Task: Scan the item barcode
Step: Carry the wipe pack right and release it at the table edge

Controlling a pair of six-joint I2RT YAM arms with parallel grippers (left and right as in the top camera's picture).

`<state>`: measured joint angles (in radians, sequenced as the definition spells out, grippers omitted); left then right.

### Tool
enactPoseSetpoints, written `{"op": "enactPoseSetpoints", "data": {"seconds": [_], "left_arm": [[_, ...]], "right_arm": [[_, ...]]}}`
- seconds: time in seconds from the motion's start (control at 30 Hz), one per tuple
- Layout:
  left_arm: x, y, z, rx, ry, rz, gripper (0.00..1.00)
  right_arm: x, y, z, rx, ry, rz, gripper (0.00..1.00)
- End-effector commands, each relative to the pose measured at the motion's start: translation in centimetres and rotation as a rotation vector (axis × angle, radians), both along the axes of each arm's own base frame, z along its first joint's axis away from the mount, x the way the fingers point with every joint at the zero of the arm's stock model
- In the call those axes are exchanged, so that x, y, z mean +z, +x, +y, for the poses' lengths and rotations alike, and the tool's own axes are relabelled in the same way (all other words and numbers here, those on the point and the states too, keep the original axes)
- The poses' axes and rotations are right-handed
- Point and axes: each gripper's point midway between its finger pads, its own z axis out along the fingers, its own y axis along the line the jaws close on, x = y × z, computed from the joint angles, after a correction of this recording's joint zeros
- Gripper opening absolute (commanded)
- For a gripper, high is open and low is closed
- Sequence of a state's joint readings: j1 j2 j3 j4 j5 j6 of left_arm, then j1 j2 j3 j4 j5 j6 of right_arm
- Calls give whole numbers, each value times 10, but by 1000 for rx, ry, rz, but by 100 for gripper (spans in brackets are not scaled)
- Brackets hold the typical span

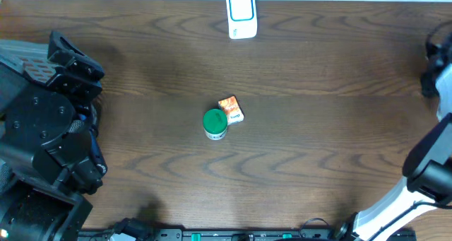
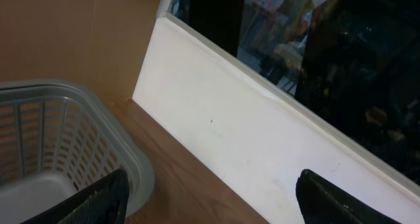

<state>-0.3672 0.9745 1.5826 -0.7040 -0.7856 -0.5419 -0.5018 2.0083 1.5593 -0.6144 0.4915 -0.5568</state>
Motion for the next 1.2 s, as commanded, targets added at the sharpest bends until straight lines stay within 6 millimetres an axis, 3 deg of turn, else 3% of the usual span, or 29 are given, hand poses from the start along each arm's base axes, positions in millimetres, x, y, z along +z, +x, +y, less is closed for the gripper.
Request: {"op": "enactPoseSetpoints", "data": {"seconds": [0.0, 0.1, 0.17, 0.23, 0.3, 0.4, 0.47, 0.57, 0.63, 0.8, 0.87, 0.93, 1.07, 1.17], "left_arm": [[2, -3, 4, 18, 13, 0, 81], [2, -3, 4, 18, 13, 0, 81], [2, -2, 4, 18, 13, 0, 81], [2, -3, 4, 18, 13, 0, 81], [2, -3, 4, 18, 13, 0, 81], [2, -3, 4, 18, 13, 0, 81], [2, -3, 4, 18, 13, 0, 81], [2, -2, 4, 18, 13, 0, 82], [2, -2, 4, 18, 13, 0, 81], [2, -3, 4, 18, 13, 0, 81], [2, -3, 4, 18, 13, 0, 81], [2, -3, 4, 18, 13, 0, 81], [2, -3, 4, 18, 13, 0, 81], [2, -2, 4, 18, 13, 0, 81]], "right_arm": [[-20, -14, -10, -112, 76, -80, 4], [-31, -28, -19, -168, 103, -98, 22], [-32, -33, -24, -215, 117, -127, 64], [-27, -30, -21, -237, 127, -164, 99], [-16, -21, -14, -236, 139, -208, 99], [17, 14, 22, -131, 231, -336, 99], [59, 52, 79, 43, 386, -485, 99], [112, 77, 176, 192, 716, -661, 99], [142, 76, 245, 277, 966, -694, 99], [179, 45, 374, 433, 1348, -571, 99], [183, 30, 419, 447, 1474, -480, 99], [172, 14, 458, 395, 1520, -363, 99], [114, -19, 495, -45, 1319, -201, 99], [95, -44, 529, -43, 1181, -172, 99]]}}
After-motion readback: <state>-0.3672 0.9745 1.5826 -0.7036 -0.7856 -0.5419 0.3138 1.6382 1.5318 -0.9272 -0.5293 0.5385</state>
